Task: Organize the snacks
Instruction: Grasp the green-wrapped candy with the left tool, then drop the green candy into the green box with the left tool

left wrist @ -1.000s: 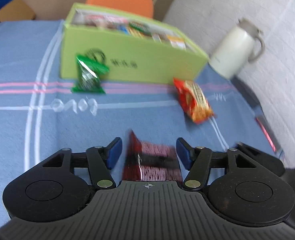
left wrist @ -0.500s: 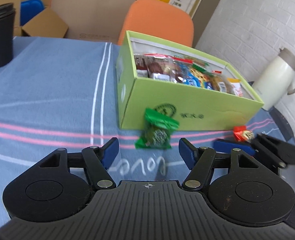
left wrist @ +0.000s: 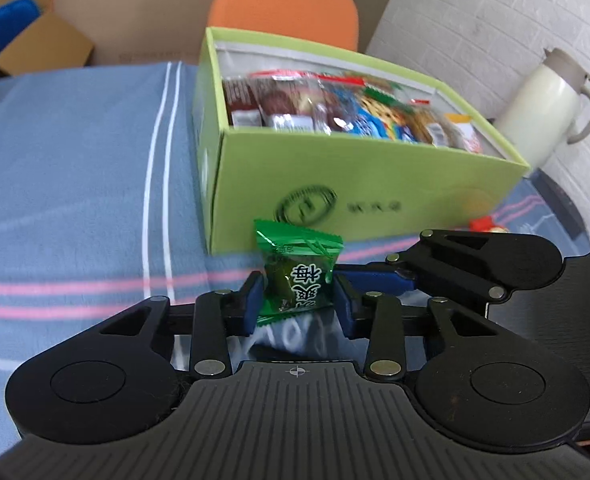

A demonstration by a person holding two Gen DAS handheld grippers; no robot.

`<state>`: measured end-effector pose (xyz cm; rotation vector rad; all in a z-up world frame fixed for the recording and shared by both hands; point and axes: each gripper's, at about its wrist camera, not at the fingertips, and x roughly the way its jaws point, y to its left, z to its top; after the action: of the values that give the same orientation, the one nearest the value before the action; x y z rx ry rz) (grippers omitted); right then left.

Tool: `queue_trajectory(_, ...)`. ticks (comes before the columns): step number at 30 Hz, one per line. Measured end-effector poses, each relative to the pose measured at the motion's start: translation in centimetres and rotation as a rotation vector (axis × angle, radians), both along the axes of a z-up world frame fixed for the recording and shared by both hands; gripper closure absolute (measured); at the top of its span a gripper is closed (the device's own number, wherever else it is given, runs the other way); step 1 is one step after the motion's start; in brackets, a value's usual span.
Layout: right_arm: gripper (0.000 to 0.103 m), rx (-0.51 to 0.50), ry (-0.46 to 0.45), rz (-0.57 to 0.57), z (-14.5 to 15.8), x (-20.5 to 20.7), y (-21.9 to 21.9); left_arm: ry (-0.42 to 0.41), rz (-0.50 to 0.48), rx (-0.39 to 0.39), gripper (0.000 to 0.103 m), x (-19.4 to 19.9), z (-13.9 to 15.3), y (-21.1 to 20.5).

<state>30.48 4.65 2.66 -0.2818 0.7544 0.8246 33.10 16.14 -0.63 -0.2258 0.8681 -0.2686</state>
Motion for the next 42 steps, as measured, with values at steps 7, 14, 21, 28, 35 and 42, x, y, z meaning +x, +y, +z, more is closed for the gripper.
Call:
queue_trajectory(7, 0.023, 0.031, -0.009, 0.036, 1.0, -6.1, -2.1, 0.019, -0.044, -0.033, 0.089, -5.4, 0.4, -1.9)
queue_trajectory(14, 0.015, 0.022, -0.043, -0.058, 0.8, -6.3, -3.5, -0.011, 0.051, 0.013, 0.057, -6.6, 0.8, -1.6)
queue_trajectory(21, 0.037, 0.013, -0.016, -0.036, -0.2, -4.7, -2.1, 0.010, 0.079, -0.033, 0.061, -5.8, 0.1, -1.1)
queue_trajectory(28, 0.057, 0.002, -0.125, -0.037, 1.6, -6.6, -2.2, -0.014, 0.059, -0.058, 0.095, -6.2, 0.8, -1.6)
queue_trajectory(35, 0.044, 0.057, -0.297, -0.103, 7.7, -4.0, -4.8, -0.142, 0.021, -0.138, 0.095, -3.2, 7.8, -2.8)
queue_trajectory(42, 0.043, 0.037, -0.262, -0.169, 8.4, 5.6, -5.8, -0.143, 0.011, -0.095, 0.094, 6.5, 10.3, -5.2)
